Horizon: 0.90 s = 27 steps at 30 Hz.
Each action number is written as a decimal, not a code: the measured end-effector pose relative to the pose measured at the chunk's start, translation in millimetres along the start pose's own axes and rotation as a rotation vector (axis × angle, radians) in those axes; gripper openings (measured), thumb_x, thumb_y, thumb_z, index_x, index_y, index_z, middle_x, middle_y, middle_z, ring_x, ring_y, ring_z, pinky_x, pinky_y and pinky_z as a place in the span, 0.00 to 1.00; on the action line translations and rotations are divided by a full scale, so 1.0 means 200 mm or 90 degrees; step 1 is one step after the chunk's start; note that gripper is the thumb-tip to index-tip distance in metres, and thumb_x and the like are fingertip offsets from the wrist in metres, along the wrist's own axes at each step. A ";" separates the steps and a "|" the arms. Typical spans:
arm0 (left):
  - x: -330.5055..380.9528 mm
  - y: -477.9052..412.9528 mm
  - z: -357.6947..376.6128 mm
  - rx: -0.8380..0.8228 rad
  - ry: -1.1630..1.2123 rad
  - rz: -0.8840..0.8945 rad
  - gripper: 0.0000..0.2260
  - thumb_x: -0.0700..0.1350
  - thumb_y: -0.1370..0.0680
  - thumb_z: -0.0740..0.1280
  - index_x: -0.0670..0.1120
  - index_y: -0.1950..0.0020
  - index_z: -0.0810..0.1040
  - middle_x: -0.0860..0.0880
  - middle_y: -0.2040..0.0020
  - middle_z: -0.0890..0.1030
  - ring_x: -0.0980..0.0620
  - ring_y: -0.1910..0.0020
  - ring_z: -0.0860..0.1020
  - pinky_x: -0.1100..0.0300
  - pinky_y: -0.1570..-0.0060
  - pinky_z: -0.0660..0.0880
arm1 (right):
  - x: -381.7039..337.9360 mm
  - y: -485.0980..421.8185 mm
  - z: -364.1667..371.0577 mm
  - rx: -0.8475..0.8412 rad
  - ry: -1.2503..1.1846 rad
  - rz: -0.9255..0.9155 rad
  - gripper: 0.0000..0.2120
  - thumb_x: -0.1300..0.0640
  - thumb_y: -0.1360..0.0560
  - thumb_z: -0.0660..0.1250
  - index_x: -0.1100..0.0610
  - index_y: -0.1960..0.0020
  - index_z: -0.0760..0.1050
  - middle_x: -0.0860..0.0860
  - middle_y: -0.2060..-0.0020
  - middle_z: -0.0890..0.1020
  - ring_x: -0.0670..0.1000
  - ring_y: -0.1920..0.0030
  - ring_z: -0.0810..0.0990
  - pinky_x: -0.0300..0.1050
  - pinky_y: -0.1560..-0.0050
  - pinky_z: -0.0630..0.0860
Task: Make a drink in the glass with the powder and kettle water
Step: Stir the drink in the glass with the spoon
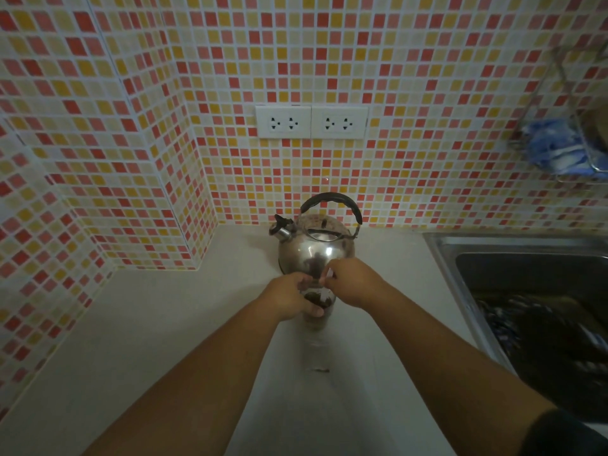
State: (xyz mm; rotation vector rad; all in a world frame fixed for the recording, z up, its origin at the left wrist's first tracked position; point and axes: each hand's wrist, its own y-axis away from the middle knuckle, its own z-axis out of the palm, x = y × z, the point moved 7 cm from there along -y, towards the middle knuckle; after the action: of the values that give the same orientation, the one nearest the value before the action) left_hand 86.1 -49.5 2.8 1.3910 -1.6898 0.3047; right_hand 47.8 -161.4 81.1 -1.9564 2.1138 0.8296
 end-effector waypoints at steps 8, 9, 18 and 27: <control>0.01 0.02 0.00 0.001 0.018 0.003 0.32 0.44 0.41 0.80 0.51 0.38 0.76 0.49 0.37 0.77 0.50 0.43 0.75 0.55 0.45 0.73 | 0.02 -0.03 0.02 0.048 0.002 0.005 0.14 0.53 0.25 0.63 0.55 0.41 0.74 0.56 0.49 0.80 0.55 0.49 0.78 0.49 0.48 0.74; 0.01 0.02 -0.01 -0.001 0.017 0.001 0.33 0.44 0.41 0.80 0.51 0.38 0.75 0.49 0.37 0.77 0.49 0.41 0.75 0.55 0.44 0.73 | 0.02 -0.04 0.01 0.050 0.008 0.016 0.14 0.54 0.25 0.64 0.56 0.41 0.74 0.56 0.49 0.80 0.55 0.49 0.78 0.49 0.48 0.75; 0.02 0.02 0.00 -0.019 0.016 -0.004 0.34 0.43 0.39 0.80 0.49 0.35 0.73 0.48 0.34 0.75 0.47 0.38 0.74 0.53 0.42 0.73 | 0.07 -0.05 0.02 0.112 -0.034 0.021 0.09 0.52 0.26 0.62 0.54 0.51 0.79 0.55 0.54 0.82 0.53 0.55 0.78 0.49 0.51 0.77; 0.01 0.01 -0.01 -0.011 0.002 -0.007 0.35 0.45 0.40 0.80 0.50 0.35 0.74 0.48 0.36 0.76 0.49 0.41 0.74 0.57 0.47 0.72 | 0.07 -0.07 0.04 0.099 -0.049 0.008 0.09 0.52 0.26 0.63 0.54 0.51 0.79 0.56 0.54 0.82 0.54 0.53 0.79 0.47 0.51 0.75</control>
State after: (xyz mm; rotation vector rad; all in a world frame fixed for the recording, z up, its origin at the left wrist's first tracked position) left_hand 84.4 -49.2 7.0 1.3863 -1.6777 0.2859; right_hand 56.4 -170.3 63.9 -1.8068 2.0805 0.7065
